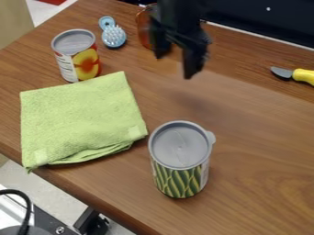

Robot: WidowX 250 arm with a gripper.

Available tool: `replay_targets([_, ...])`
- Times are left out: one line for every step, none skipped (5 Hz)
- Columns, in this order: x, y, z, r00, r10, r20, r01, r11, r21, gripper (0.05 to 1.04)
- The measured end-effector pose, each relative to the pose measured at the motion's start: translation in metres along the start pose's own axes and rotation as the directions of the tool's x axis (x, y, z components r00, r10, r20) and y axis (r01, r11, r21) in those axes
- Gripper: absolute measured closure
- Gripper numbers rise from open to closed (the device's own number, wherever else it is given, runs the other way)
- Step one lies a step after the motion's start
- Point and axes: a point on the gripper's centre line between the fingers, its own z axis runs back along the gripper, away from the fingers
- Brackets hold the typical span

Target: Move the can align to the another can

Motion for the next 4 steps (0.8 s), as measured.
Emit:
replay_targets([-0.006,0.039,0.012,0.999,-0.05,0.004,0.05,0.999,0.018,0.087])
replay_targets([-0.014,0.079,0.024,0.993,-0.118,0.001,0.118,0.992,0.04,0.087])
replay_targets([-0.031,0.113,0.034,0.979,-0.204,-0.005,0.204,0.977,0.056,0.087])
replay_targets([-0.049,0.147,0.035,0.963,-0.27,-0.012,0.27,0.961,0.067,0.087])
